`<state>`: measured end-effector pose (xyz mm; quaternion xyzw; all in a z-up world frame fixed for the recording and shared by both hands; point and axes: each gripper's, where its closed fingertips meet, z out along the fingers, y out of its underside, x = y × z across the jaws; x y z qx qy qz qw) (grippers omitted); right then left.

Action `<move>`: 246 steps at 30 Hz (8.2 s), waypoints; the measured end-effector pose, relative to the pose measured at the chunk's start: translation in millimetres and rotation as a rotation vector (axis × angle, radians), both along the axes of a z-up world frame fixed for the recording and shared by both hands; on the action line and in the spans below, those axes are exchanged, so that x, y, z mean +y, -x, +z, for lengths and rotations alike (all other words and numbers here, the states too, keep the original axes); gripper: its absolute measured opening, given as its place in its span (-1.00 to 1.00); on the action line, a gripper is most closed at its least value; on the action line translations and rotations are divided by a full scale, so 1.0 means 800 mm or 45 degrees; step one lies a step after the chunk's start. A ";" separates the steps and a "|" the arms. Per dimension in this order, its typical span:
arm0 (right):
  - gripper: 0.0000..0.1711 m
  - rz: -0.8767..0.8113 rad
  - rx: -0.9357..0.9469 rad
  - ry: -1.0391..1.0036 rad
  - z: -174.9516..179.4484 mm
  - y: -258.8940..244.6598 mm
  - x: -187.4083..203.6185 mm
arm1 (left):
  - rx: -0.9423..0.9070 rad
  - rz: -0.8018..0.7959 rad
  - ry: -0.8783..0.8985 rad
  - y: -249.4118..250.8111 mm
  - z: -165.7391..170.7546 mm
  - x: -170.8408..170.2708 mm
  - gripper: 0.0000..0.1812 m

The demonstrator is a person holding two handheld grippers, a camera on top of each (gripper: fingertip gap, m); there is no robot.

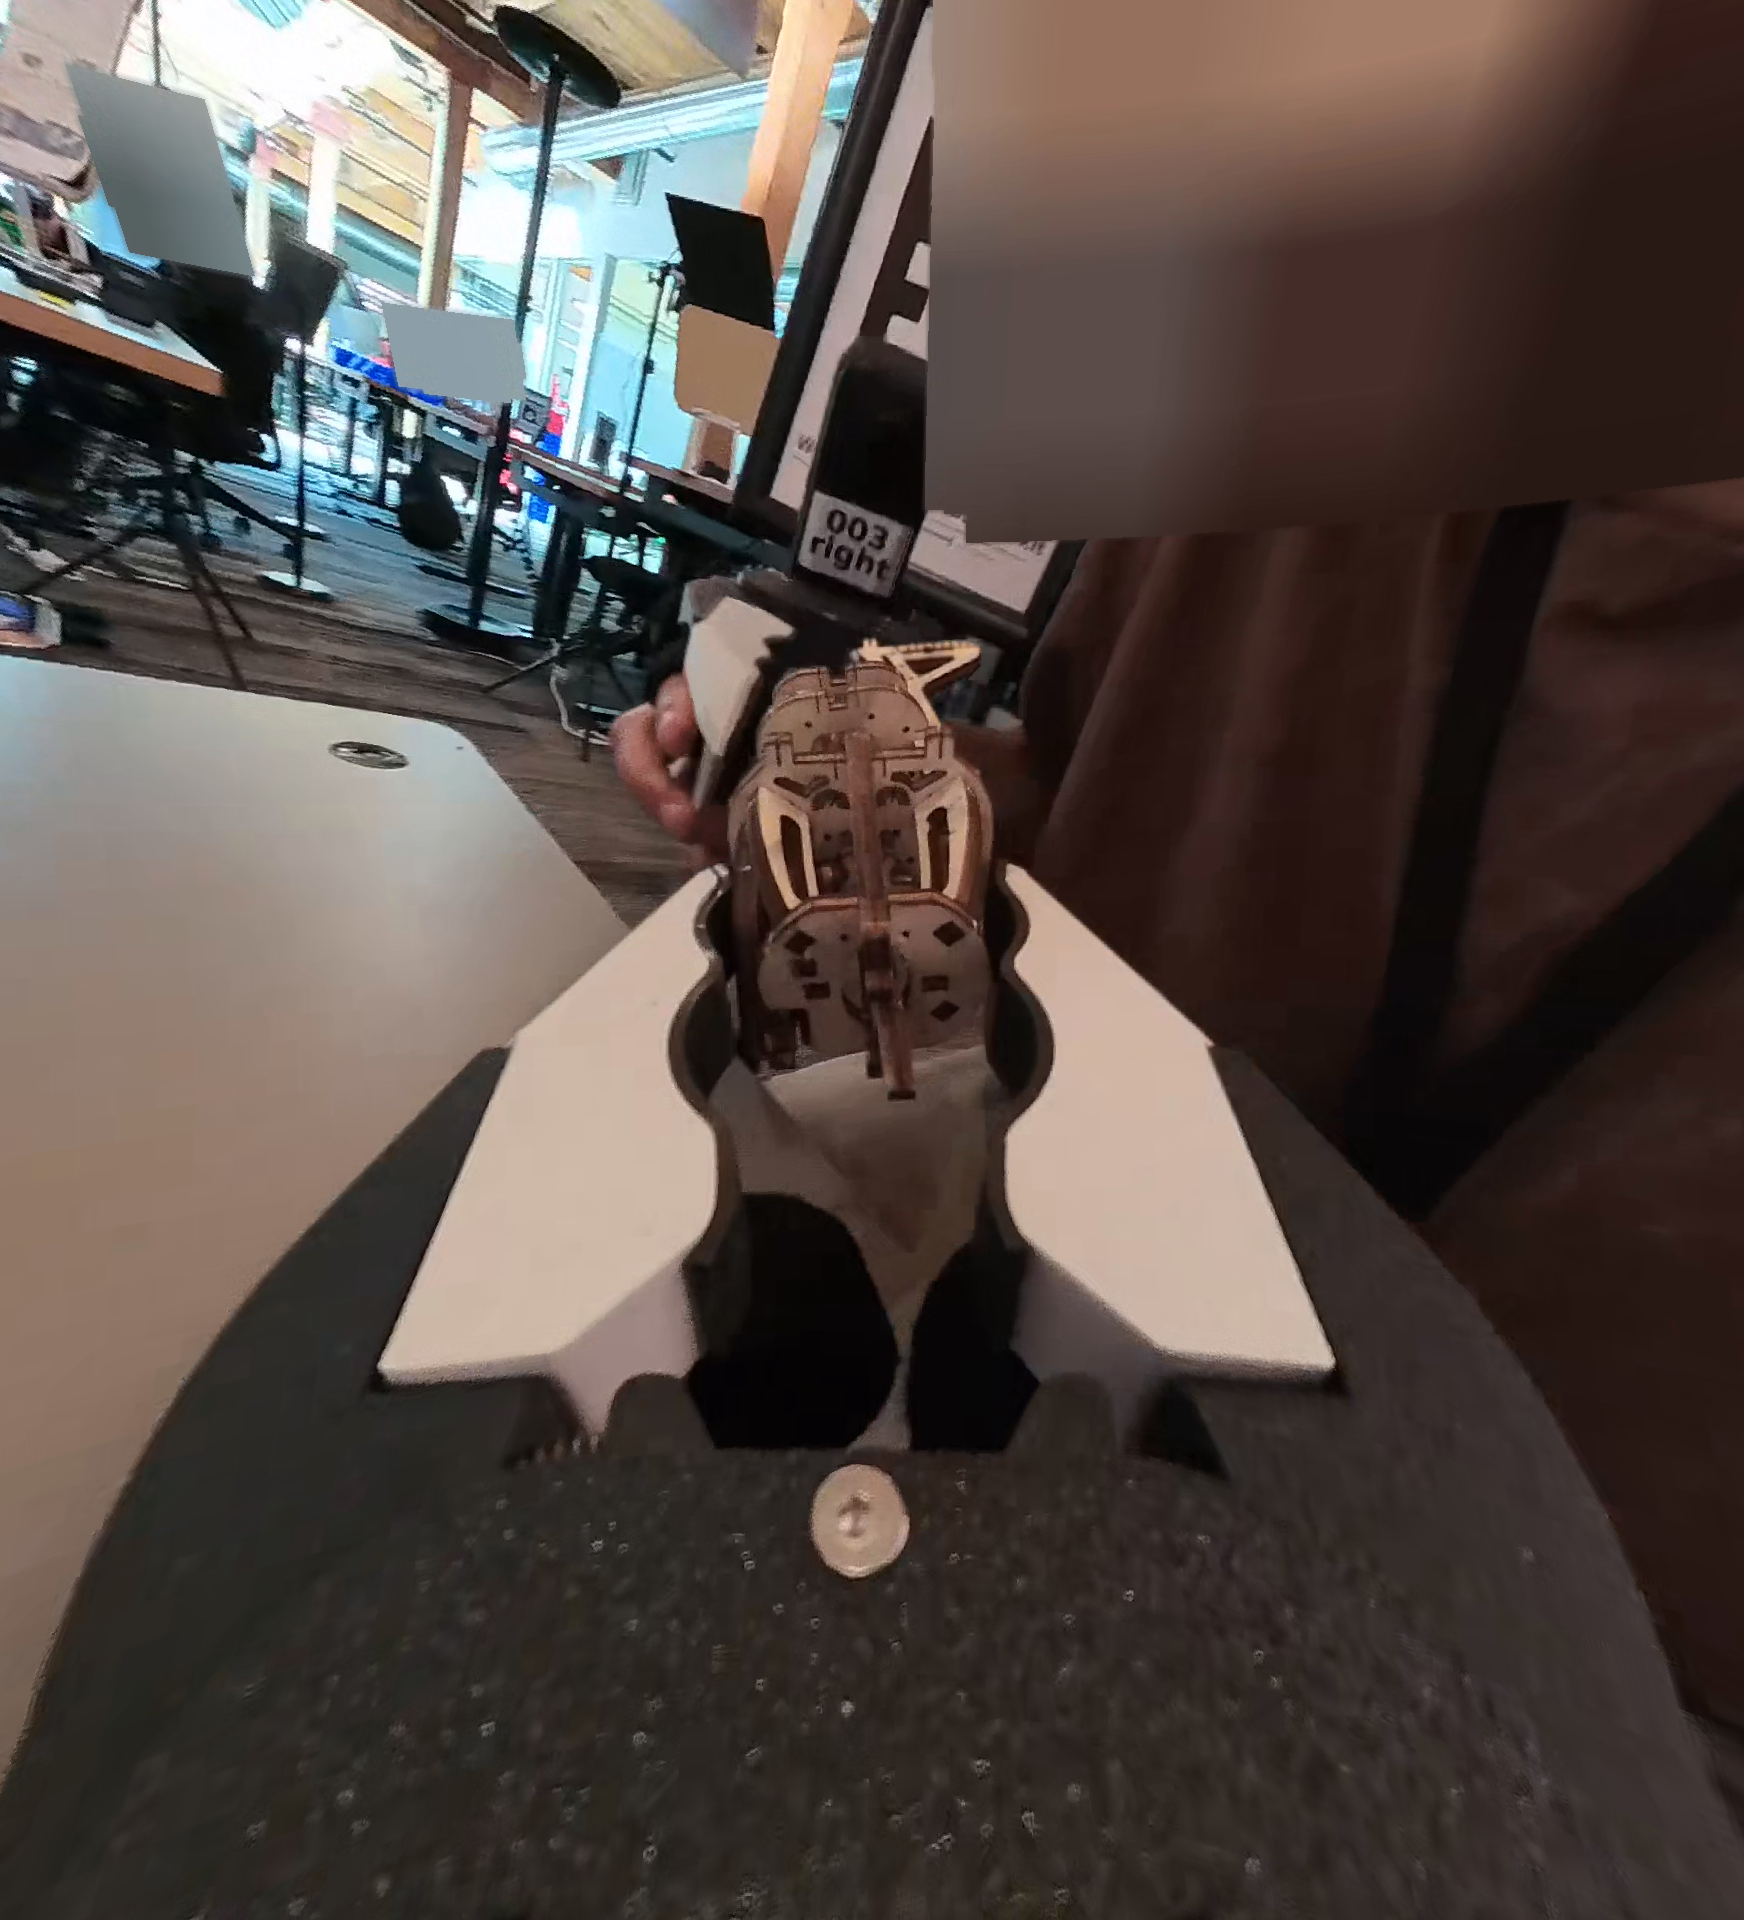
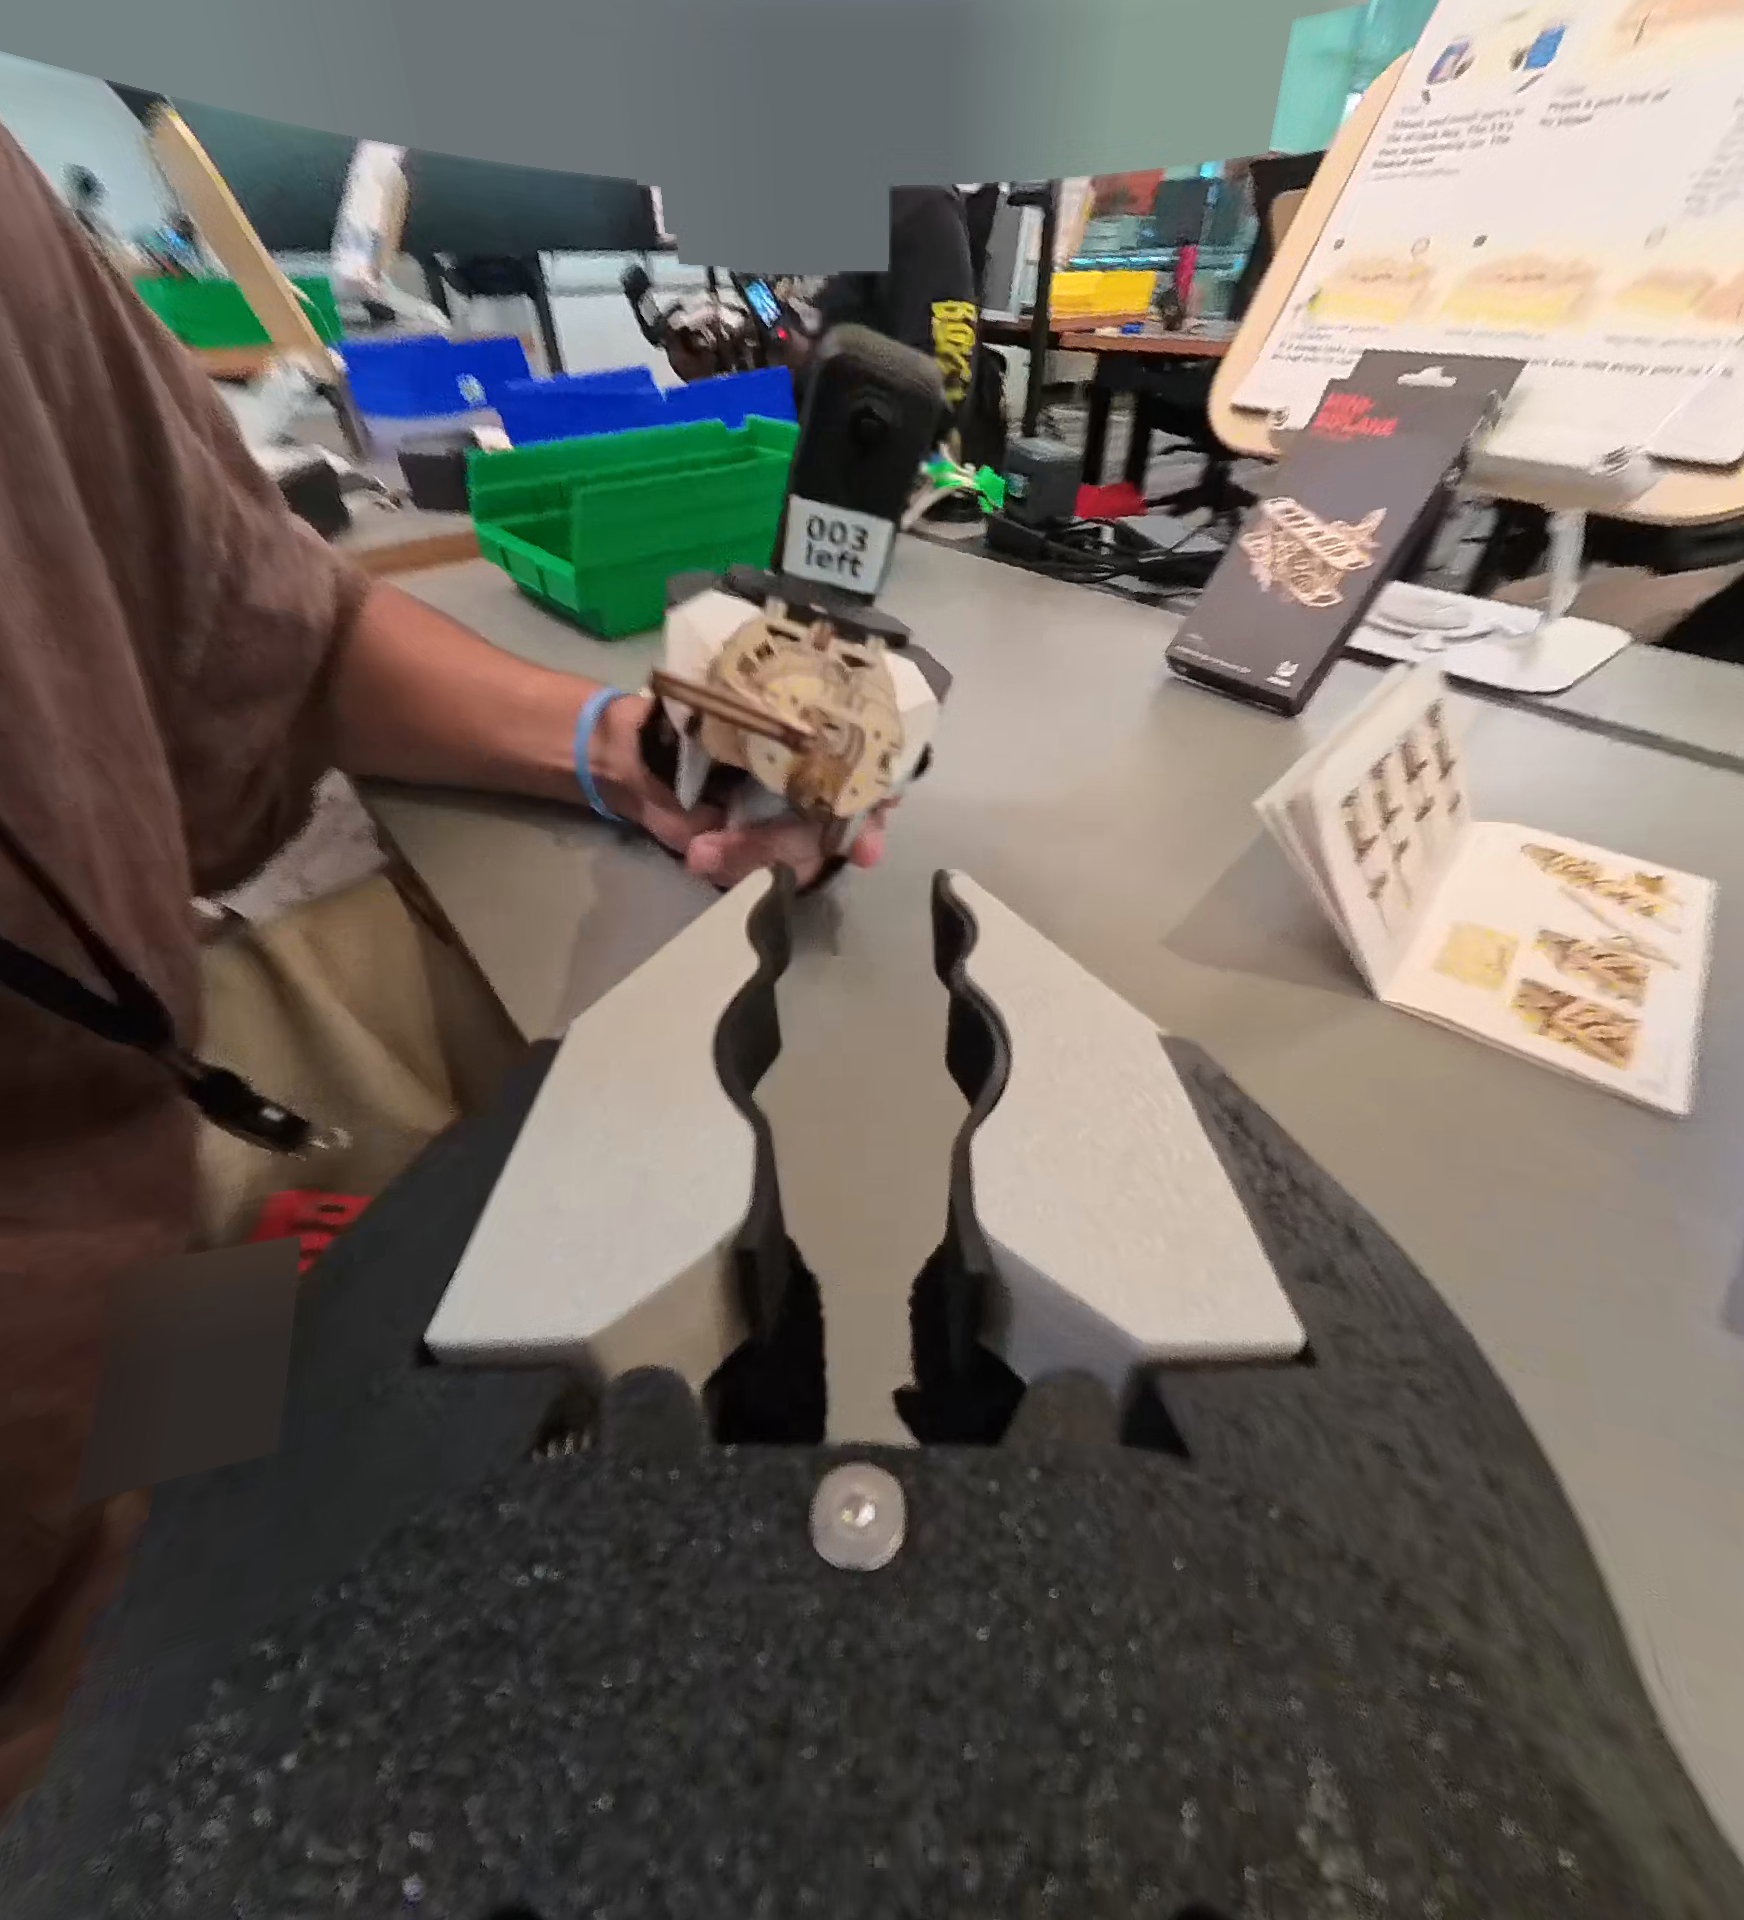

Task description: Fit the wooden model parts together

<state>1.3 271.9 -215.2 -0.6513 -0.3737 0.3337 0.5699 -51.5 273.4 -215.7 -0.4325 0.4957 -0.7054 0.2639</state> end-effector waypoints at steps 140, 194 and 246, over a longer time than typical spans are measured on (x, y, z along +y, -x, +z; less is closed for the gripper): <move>-0.51 0.675 0.262 1.117 -0.050 0.039 -0.006 | 0.297 0.526 -1.207 -0.038 -0.077 -0.002 -0.60; -0.51 0.257 0.511 1.482 -0.073 0.024 0.052 | 0.356 0.708 -1.085 -0.035 -0.075 0.042 -0.45; -0.47 0.004 -0.034 0.297 -0.030 -0.004 0.032 | 0.198 0.704 -0.474 -0.004 -0.032 0.094 -0.40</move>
